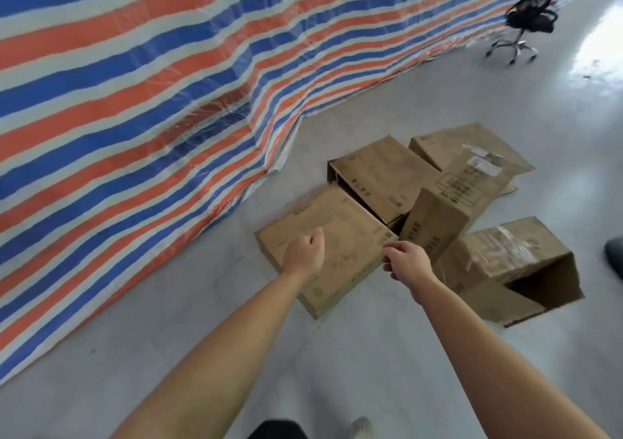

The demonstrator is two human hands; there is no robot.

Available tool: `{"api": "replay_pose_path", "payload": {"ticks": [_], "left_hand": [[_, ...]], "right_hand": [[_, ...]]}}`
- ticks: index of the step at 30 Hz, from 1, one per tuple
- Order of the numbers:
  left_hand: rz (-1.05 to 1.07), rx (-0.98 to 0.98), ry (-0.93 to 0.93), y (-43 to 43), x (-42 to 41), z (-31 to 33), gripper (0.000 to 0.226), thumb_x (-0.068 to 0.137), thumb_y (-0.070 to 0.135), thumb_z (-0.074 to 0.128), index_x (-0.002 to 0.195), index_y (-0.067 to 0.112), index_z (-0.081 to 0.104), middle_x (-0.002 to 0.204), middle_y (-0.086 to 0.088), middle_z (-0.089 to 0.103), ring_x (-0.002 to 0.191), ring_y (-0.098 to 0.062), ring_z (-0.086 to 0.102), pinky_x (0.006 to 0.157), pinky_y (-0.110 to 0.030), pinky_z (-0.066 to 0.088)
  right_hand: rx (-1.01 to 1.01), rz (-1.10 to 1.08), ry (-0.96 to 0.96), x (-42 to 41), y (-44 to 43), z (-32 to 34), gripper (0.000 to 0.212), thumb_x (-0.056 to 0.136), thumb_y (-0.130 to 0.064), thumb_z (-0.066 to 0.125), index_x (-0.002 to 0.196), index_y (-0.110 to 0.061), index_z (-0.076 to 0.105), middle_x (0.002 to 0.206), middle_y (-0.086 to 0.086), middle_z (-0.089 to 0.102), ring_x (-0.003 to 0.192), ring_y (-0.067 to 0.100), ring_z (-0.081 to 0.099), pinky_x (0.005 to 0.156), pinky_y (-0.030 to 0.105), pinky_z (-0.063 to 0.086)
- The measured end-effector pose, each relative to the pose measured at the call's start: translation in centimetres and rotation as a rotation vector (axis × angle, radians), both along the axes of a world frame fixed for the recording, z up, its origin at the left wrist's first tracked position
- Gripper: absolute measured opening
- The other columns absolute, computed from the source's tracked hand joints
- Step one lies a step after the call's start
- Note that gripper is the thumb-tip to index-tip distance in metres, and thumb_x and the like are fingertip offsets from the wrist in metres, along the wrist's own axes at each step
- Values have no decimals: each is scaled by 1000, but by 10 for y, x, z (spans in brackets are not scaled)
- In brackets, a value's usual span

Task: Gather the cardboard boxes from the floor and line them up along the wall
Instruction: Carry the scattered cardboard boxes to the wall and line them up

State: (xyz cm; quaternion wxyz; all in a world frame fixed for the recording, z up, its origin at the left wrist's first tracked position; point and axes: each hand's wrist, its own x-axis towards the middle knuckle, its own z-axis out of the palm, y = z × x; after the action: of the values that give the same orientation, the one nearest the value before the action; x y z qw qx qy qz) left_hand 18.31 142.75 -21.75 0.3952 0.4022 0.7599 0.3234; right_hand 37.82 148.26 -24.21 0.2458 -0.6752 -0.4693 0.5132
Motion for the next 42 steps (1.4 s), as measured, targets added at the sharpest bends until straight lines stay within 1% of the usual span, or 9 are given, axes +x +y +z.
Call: {"api": "replay_pose_path", "payload": {"ticks": [7,18,21,23,26,30,33,36,42], "left_hand": [[143,-16,-3,123,-10,-45,61,107,40,28,51,17,30,46,3,37,45,-15,35,55,-31,31],[306,-302,93,337,-35,-259,56,106,44,26,59,15,33,54,1,39,50,-18,38,55,-30,31],[310,-410,62,372,-40,-324,41,105,42,34,77,15,47,74,-2,52,63,-16,48,63,-33,40],[292,-486,-56,389,-45,-361,32,103,44,42,113,16,53,111,-6,60,93,-19,59,85,-36,46],[283,-569,-141,407,-59,-418,70,97,53,49,154,24,20,159,-3,27,143,-27,34,115,-45,31],[245,-686,-30,424,-83,-481,94,90,59,58,157,32,-1,166,-3,0,152,-28,6,121,-54,17],[183,-779,46,444,-106,-510,98,89,64,54,157,30,-7,166,-3,-4,153,-27,-1,121,-55,12],[171,-759,143,475,-135,-541,95,91,64,51,157,27,-6,166,-4,-1,152,-29,3,121,-53,14],[132,-603,449,538,-203,-627,88,92,57,54,157,17,10,159,-11,24,146,-31,24,117,-51,29]], "right_hand": [[-29,203,-125,-20,143,-34,19,99,-18,52,111,-16,67,93,3,69,83,18,66,71,31,54],[-214,268,-292,-25,366,-223,22,98,-22,58,117,-15,66,104,2,69,96,21,66,91,41,56],[-279,327,-349,-29,405,-291,25,97,-23,57,119,-14,65,105,1,69,99,21,65,92,39,54],[-316,378,-375,-35,425,-331,29,97,-24,56,123,-13,64,111,2,67,105,21,62,95,35,50],[-359,511,-398,-47,454,-389,34,96,-22,56,129,-13,60,118,4,65,110,21,58,93,31,46],[-410,750,-431,-73,497,-447,51,95,-23,57,144,-14,47,131,7,59,115,23,55,93,33,46],[-374,1004,-529,-93,527,-477,71,93,-35,60,154,-17,29,147,13,42,129,30,48,102,41,46],[-289,1201,-622,-119,551,-513,96,89,-47,64,161,-25,4,166,12,3,150,34,17,118,50,27],[-19,1433,-759,-168,557,-613,119,82,-75,55,152,-31,-30,154,11,-44,147,36,-31,121,60,-7]]}}
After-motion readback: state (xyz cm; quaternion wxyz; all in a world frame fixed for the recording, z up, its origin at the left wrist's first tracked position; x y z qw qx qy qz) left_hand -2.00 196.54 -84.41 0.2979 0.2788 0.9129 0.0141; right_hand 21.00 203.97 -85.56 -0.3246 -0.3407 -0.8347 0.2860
